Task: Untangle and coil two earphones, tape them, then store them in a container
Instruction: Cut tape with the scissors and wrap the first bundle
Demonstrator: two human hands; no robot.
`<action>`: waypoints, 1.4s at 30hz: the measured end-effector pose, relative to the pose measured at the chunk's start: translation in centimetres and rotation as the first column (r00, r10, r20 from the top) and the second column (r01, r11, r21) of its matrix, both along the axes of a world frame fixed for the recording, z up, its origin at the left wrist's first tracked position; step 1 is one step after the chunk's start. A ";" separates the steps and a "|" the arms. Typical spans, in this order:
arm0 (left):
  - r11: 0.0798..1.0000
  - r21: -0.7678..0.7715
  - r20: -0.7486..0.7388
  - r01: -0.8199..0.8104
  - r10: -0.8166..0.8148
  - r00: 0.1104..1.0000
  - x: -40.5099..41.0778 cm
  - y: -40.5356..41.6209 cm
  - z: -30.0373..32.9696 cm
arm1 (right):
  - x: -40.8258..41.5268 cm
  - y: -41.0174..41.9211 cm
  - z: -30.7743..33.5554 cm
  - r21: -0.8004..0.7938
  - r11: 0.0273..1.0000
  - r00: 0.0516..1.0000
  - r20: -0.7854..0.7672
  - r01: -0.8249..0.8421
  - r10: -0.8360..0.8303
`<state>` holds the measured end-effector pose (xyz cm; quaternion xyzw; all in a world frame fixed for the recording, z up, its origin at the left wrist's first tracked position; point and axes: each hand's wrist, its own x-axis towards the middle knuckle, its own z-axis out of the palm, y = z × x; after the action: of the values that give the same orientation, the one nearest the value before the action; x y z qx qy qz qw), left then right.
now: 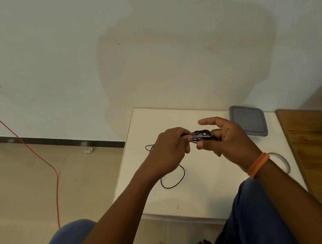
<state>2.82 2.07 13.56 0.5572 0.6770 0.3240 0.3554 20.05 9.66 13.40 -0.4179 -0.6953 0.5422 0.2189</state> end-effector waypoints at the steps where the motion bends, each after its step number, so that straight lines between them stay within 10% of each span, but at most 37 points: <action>1: 1.000 0.029 -0.040 0.007 -0.005 0.999 0.2 -0.1 -0.1 | 0.0 0.1 -0.1 -0.044 0.999 1.000 0.001 0.000 0.000; 8: 0.991 0.130 -0.187 0.030 -0.005 0.982 0.8 -0.2 0.0 | 0.0 0.2 0.0 -0.149 0.988 0.989 -0.138 0.039 -0.060; 13: 0.990 0.138 -0.174 -0.004 0.028 0.984 0.7 0.0 0.5 | -0.2 -0.4 0.2 0.239 0.971 0.995 -0.090 -0.020 0.043; 21: 0.997 -0.068 0.064 0.025 -0.021 0.998 -0.4 0.0 0.6 | -0.8 -0.9 0.2 0.771 0.618 0.986 0.158 -0.156 0.051; 27: 0.984 -0.170 0.216 0.059 -0.021 0.976 -1.0 -0.2 0.5 | -0.9 -0.7 0.1 0.849 0.453 0.956 0.291 -0.272 0.029; 32: 0.979 -0.200 0.250 0.049 0.003 0.968 -1.0 0.0 0.5 | -1.0 -0.7 0.1 0.828 0.494 0.958 0.284 -0.266 0.040; 42: 0.990 -0.138 0.221 0.031 0.000 0.975 -0.6 -0.2 0.3 | -0.8 -0.7 0.1 0.369 0.929 1.000 0.018 -0.012 0.006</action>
<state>2.19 1.84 13.82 0.4968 0.6501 0.3324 0.4691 19.22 8.96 13.48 -0.3703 -0.7886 0.3995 0.2853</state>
